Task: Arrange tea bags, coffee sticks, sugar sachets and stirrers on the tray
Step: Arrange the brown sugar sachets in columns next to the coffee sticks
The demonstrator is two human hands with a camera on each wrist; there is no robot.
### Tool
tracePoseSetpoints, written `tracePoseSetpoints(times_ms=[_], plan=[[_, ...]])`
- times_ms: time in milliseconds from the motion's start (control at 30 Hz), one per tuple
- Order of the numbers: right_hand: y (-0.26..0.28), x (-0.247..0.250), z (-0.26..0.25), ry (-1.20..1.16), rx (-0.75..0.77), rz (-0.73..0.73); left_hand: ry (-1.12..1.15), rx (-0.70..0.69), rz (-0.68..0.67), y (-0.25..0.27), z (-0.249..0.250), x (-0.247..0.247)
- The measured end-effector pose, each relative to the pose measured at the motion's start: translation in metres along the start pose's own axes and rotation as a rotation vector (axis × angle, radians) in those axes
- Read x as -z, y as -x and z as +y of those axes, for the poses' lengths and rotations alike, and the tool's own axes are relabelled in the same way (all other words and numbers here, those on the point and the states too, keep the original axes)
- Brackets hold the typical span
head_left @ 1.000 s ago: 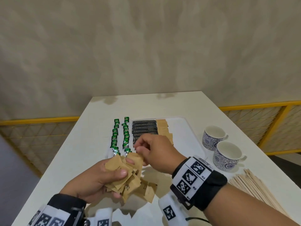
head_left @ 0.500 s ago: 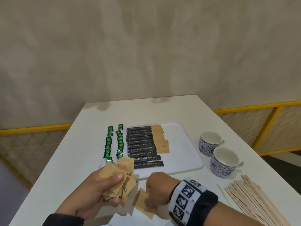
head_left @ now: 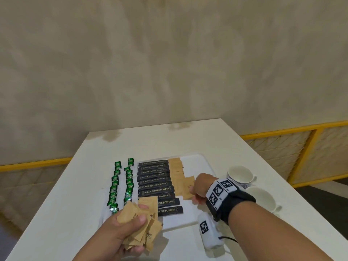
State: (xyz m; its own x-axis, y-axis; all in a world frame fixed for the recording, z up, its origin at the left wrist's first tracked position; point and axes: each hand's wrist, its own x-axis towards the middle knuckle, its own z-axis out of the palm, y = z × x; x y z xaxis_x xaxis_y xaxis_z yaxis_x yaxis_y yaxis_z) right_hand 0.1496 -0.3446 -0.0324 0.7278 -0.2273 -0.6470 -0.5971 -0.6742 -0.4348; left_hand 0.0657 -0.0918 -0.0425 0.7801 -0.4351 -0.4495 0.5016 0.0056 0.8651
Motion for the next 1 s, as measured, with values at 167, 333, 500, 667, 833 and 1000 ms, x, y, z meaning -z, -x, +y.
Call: tracePoseSetpoints(times_ms=[167,333,500,667,833,1000], plan=[[0.000,-0.001,-0.001,0.057,0.028,-0.066,-0.024,0.004,-0.041,0.002,0.004,-0.001],[-0.002,-0.001,-0.006,0.518,0.165,0.056,-0.015,0.013,-0.018,-0.001,0.006,-0.005],[0.000,-0.002,-0.006,0.587,0.181,0.065,-0.059,0.021,0.037,-0.005,0.006,-0.004],[-0.012,0.002,-0.005,0.286,0.206,0.192,-0.077,0.018,0.040,-0.006,0.005,-0.001],[-0.013,0.001,-0.009,0.252,0.204,0.122,-0.094,-0.028,0.092,-0.005,0.009,-0.006],[-0.020,-0.003,-0.009,0.270,0.237,0.110,-0.170,-0.017,0.120,-0.008,0.007,-0.005]])
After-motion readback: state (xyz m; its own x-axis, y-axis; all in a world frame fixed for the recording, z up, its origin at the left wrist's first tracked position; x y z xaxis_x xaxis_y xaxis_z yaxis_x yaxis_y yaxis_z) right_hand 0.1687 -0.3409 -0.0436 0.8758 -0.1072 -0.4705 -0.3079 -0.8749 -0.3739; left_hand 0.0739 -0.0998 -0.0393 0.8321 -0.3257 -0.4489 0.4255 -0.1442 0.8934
